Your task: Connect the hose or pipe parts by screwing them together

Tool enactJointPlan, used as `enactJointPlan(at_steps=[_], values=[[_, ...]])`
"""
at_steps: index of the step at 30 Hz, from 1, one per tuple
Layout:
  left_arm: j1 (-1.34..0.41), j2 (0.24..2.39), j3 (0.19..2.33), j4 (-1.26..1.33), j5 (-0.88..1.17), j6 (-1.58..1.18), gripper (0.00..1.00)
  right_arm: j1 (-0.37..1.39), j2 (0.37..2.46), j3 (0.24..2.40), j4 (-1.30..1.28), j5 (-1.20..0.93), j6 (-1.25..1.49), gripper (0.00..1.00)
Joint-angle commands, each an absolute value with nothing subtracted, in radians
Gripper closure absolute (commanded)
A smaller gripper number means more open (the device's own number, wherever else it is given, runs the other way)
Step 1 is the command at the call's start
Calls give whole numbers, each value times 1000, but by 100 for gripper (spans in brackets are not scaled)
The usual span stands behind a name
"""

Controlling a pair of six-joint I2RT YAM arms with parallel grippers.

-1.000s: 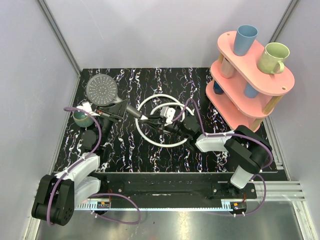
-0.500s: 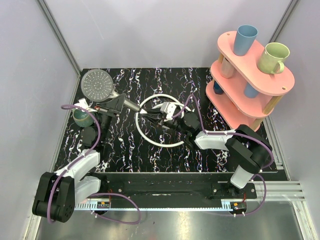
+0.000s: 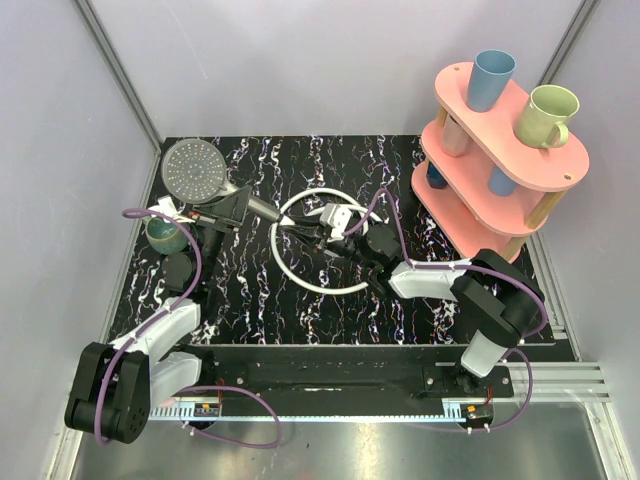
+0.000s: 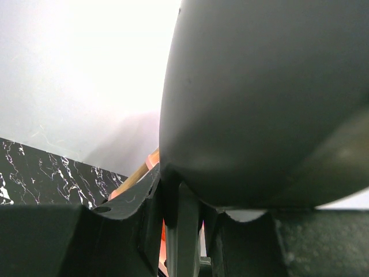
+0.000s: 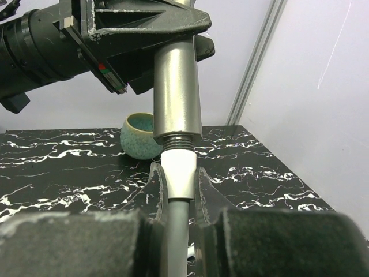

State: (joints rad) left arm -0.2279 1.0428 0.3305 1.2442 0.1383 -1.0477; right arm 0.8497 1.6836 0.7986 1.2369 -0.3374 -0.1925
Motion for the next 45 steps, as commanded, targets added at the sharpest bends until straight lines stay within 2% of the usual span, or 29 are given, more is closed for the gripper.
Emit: enactJointPlan(at_steps=[1,9,18,36,45], values=[[-249,1029,356,1638,227,-1046,100,847,1632,856,1401,-282,-265,100],[-249,1037,353,1623,242,-1057,100,841,1626,856,1358,-351,-296,100],[-249,1057,333,1664,290,-1074,100,762,1641,884,1475,-569,-8,100],[-298,1045,351,1666,285,-962,100,703,1709,997,1548,-508,402,100],[-307,1068,403,1666,327,-983,100,647,1738,1100,1548,-650,606,100]])
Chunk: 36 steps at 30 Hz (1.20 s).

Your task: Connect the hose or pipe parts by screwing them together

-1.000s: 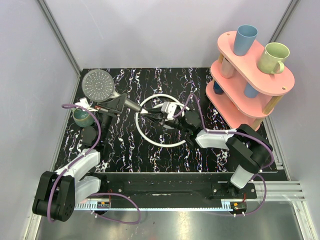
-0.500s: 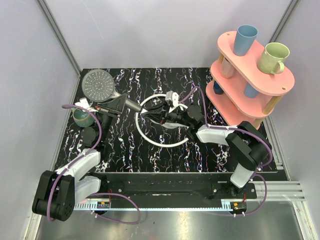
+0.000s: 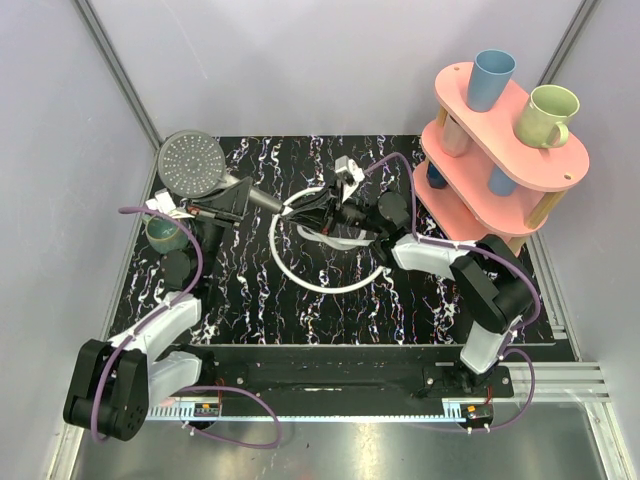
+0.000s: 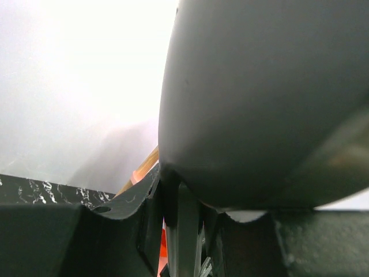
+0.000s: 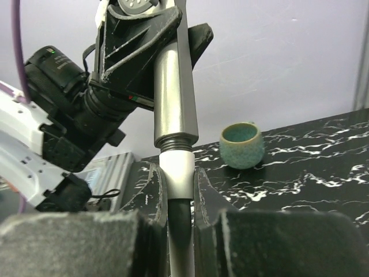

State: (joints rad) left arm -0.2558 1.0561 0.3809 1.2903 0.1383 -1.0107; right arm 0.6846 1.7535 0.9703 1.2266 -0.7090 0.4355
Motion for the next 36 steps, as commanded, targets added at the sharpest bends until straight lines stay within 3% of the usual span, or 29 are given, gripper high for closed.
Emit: enactJointPlan(at_steps=[1,36], values=[[-307,1068,406,1666,345,-982,100,634,1738,1103,1548,-658,621,100],[-305,1152,560,1667,767,-897,100,540,1818,1292,1555,-980,1132,100]])
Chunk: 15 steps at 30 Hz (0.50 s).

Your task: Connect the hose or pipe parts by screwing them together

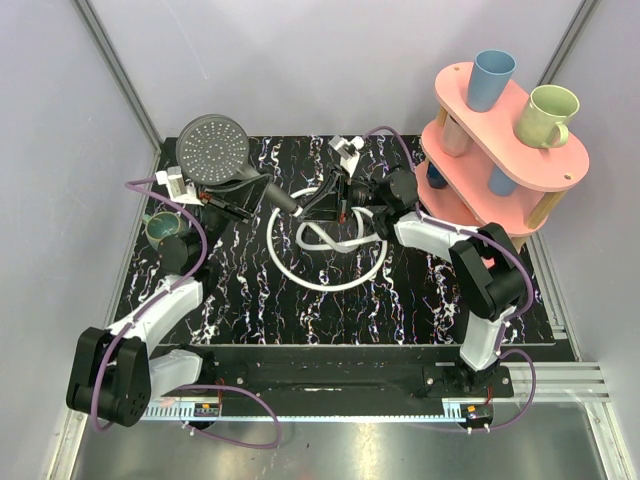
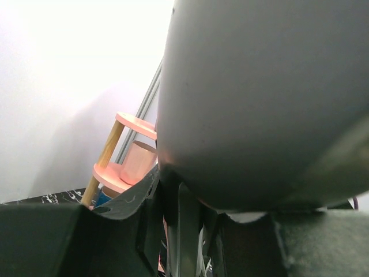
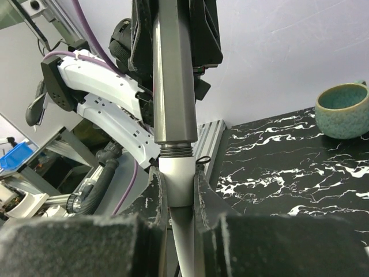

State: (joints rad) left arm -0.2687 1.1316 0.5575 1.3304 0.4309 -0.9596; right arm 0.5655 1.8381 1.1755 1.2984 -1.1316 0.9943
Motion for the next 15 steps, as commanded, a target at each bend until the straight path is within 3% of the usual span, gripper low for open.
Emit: enactJointPlan(at_steps=[1,15], values=[[-305,1155,564,1669,779,-894,100,540,1819,1298,1555,-989,1140,100],[-304,1189,560,1667,882,-796,100,528,1874,1348,1555,-1129,1232,100]])
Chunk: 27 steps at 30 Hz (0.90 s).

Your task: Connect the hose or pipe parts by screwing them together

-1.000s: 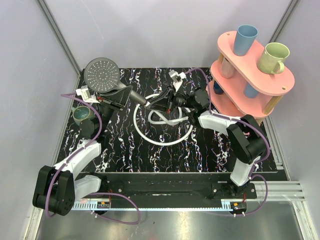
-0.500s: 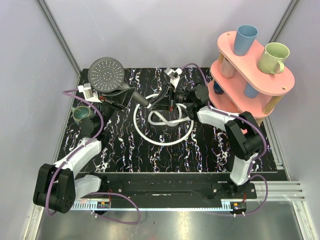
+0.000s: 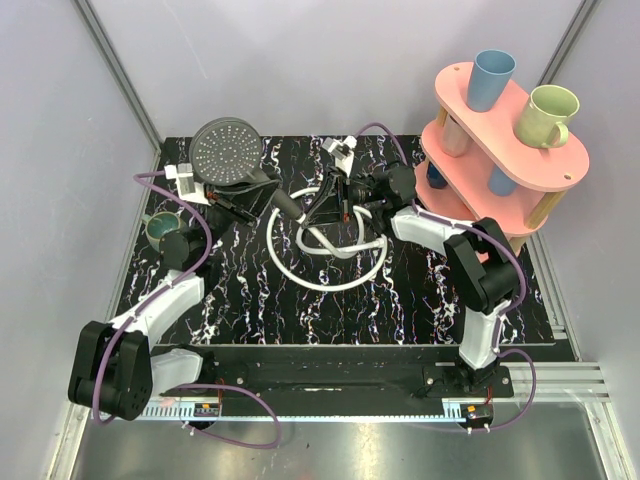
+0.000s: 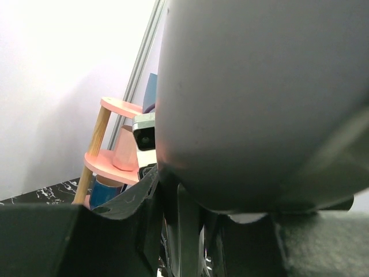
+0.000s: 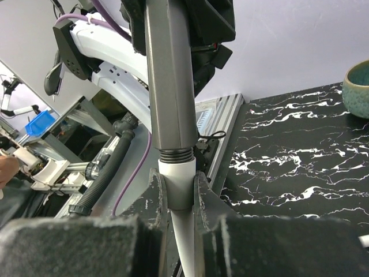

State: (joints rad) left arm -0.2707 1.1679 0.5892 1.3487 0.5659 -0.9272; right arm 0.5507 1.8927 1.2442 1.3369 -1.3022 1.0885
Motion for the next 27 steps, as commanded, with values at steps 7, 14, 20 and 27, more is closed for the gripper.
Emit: enactJointPlan(at_steps=[7,14,20,27], values=[[-272,1226,532,1666,793,-805,100,514,1914,1350,1552,-1140,1256,91],[-233,1301,494,1666,735,-805,100,508,2049,1318,1555,-1146,1252,89],[-222,1359,436,1667,667,-782,100,500,2124,1312,1552,-1151,1230,83],[-209,1440,393,1667,620,-792,100,483,2224,1333,1554,-1158,1252,73]])
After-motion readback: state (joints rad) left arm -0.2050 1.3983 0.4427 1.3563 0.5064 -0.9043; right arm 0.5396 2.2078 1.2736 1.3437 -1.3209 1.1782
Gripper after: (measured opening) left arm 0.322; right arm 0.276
